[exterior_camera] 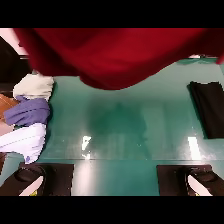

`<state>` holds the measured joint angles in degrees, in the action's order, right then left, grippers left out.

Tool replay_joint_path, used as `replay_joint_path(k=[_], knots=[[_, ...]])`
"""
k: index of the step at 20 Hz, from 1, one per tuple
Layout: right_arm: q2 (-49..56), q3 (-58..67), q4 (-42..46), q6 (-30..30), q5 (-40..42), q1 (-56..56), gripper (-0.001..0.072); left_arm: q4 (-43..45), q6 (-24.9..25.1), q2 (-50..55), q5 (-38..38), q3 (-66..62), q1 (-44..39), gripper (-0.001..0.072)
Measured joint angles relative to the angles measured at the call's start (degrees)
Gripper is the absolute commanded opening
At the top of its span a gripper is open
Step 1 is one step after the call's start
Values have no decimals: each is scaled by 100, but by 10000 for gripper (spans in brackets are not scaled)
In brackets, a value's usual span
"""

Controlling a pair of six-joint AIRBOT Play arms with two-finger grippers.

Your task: Fold the shirts.

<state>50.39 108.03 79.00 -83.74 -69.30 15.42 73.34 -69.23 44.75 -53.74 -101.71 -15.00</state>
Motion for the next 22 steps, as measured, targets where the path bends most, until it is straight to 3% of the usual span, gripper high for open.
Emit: replay_joint_path(k=[5, 13, 15, 18, 19, 20, 22], knots=[[470, 1014, 870, -258, -629, -2, 18, -22, -44, 107, -356, -332, 0, 27], [2608, 37, 1169, -323, -1279, -2, 20, 2, -118, 2197, -3025, -105, 0, 28], [3180, -216, 1187, -323, -1287, -2, 20, 20, -114, 2802, -2918, 229, 0, 28], [3934, -264, 1196, -321, -1233, -2, 20, 249, -101, 3694, -2015, 549, 0, 32], [4155, -188, 1196, -321, -1233, -2, 20, 463, -168, 3960, -1615, 610, 0, 148], [4319, -83, 1196, -321, -1228, -2, 20, 713, -315, 4181, -1209, 645, 4, 186], [4592, 164, 1119, -321, -1233, -24, 20, 1119, -627, 4463, -560, 684, 66, 187]])
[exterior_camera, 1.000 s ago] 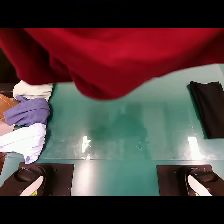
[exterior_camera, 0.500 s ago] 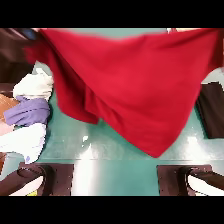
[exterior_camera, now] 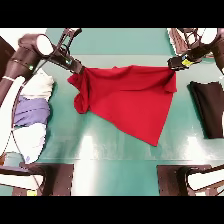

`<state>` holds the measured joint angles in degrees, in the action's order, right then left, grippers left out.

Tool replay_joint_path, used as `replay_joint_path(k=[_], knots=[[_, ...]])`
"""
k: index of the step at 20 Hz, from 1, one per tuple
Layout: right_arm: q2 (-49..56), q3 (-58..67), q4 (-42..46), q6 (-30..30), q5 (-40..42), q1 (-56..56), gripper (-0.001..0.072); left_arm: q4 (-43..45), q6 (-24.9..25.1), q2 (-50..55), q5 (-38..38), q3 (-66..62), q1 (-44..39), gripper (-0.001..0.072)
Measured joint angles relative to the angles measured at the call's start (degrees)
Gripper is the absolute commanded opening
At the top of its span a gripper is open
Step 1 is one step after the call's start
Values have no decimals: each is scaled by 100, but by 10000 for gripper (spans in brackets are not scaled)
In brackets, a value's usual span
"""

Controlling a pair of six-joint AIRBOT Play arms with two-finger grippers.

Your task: Fold the shirts.

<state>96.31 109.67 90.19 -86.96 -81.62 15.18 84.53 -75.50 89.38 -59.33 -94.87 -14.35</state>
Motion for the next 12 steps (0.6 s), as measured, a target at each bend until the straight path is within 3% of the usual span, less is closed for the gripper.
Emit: replay_joint_path(k=[1, 2, 3, 4, 5, 8, 12], knots=[[90, 118, -103, 0, -7, -31, 21, 168, -170, 94, 304, -9, 76, 209], [144, 214, -232, 0, -4, -68, 27, 289, -323, 151, 533, -46, 177, 384], [195, 291, -409, 0, 0, -120, 158, 380, -496, 203, 686, -109, 313, 440], [229, 356, -634, 0, 2, -190, 363, 420, -647, 240, 752, -188, 455, 441], [243, 409, -901, 2, 4, -275, 395, 413, -776, 258, 752, -293, 621, 441], [251, 476, -1611, 2, -138, -522, 394, -50, -925, 284, 142, -490, 1123, 441], [-85, 90, -2063, 4, -415, -673, 392, -1268, -518, 289, -1010, -162, 1438, 441]])
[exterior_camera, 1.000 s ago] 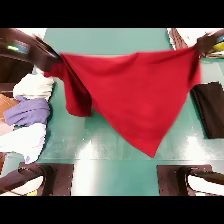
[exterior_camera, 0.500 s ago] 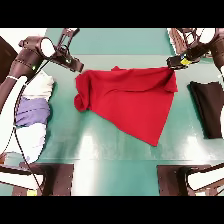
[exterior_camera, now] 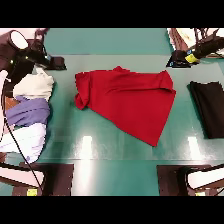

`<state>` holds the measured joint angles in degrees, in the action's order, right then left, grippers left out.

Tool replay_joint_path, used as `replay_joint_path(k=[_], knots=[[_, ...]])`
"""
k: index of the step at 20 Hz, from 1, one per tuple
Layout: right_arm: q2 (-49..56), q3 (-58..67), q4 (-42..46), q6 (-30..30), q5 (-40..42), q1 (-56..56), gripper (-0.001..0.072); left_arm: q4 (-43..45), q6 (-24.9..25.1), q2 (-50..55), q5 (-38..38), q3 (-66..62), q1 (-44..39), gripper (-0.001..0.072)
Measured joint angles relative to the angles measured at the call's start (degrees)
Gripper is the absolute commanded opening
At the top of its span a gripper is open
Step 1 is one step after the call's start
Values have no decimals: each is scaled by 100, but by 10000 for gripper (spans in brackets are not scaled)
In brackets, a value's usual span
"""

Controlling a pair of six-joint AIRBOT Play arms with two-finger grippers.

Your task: Fold the shirts.

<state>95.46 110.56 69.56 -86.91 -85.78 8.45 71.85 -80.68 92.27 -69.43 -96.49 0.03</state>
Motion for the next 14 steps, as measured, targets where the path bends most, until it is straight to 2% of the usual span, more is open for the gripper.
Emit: replay_joint_path(k=[2, 5, 9, 14], knots=[[-358, -505, -103, 11, 11, -20, 392, -361, 131, -13, -291, 433, -15, 441], [-1003, -1370, -164, 28, 232, -46, 391, -634, 219, -186, -326, 1274, -166, 441], [-1753, -2347, -195, 42, 706, -52, 390, -863, 256, -437, -33, 2162, -426, 440], [-2269, -3097, -203, 42, 1062, -52, 391, -1056, 258, -514, 374, 2592, -785, 440]])
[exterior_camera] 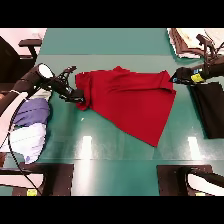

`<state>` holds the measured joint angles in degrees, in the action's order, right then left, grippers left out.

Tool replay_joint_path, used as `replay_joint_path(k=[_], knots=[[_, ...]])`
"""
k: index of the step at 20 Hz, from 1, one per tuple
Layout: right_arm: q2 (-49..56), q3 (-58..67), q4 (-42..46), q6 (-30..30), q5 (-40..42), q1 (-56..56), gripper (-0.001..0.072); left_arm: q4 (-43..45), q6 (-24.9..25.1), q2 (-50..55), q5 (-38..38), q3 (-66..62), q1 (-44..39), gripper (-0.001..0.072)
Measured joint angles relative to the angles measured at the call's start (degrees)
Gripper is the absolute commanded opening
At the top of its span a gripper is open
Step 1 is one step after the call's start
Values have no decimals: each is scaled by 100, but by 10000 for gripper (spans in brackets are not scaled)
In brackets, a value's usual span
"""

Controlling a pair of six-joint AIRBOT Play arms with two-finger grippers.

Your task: Fold the shirts.

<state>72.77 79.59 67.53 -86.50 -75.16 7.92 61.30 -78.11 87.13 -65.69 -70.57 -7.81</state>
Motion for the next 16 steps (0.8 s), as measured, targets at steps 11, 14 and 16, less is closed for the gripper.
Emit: replay_joint_path(k=[11, 14, 16], knots=[[-173, -260, -9, 0, 87, 0, 390, 271, -157, -466, 35, -107, -52, 423], [-173, -264, -7, 0, 83, 0, 390, 319, -205, -680, -96, -24, -46, 422], [-173, -264, -9, 0, 79, 2, 390, 308, -249, -739, -81, 186, -48, 423]])
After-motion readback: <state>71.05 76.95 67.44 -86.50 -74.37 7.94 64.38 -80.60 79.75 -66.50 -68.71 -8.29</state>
